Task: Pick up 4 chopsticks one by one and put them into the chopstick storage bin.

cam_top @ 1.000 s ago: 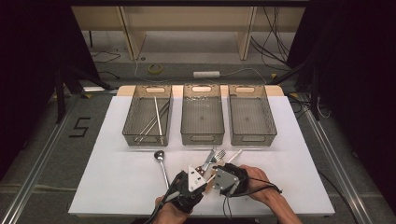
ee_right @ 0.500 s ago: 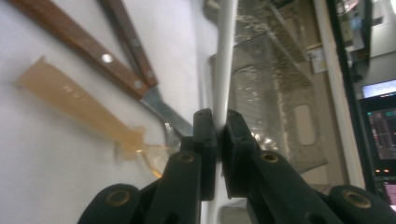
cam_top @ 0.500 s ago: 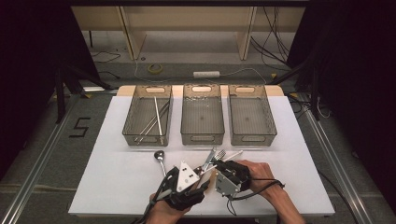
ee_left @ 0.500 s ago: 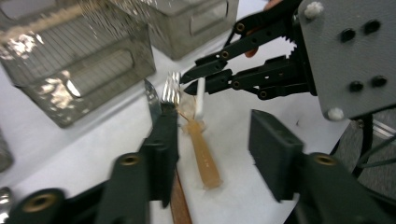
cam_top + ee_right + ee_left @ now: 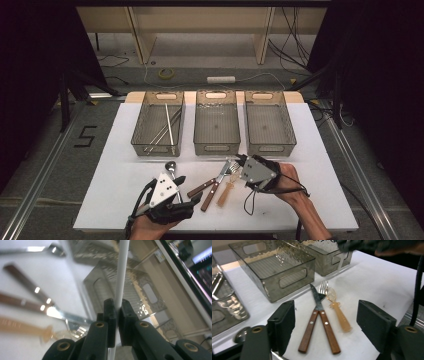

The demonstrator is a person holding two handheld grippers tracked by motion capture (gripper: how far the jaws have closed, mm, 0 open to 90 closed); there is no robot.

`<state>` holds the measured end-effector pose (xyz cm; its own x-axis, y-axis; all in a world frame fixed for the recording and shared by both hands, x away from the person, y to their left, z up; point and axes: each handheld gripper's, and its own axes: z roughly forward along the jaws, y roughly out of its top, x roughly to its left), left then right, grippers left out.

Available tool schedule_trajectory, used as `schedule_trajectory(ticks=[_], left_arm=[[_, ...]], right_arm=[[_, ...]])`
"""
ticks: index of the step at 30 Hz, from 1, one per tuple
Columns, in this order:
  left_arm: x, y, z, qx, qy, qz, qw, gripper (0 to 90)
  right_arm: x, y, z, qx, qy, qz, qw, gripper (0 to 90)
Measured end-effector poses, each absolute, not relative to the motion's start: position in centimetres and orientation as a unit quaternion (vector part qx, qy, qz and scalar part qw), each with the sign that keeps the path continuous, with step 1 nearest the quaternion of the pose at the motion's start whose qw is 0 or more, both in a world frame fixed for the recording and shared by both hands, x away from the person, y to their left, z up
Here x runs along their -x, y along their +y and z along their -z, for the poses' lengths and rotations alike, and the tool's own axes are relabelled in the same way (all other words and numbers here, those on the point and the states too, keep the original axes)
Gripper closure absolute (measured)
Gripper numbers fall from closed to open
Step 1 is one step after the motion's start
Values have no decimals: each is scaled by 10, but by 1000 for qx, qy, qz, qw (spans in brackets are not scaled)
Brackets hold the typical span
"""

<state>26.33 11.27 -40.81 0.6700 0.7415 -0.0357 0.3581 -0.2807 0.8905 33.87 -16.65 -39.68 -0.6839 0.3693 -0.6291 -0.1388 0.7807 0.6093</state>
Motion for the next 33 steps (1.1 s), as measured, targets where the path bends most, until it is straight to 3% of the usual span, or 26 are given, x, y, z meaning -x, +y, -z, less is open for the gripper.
schedule_trajectory(ticks=[17,33], left_arm=[[-273,152,419,-763,373,-210,484,248],[-277,175,419,-750,393,-223,483,248]], right_arm=[[-394,-164,331,-259,831,-452,194,861],[-441,-126,311,-319,797,-505,91,862]])
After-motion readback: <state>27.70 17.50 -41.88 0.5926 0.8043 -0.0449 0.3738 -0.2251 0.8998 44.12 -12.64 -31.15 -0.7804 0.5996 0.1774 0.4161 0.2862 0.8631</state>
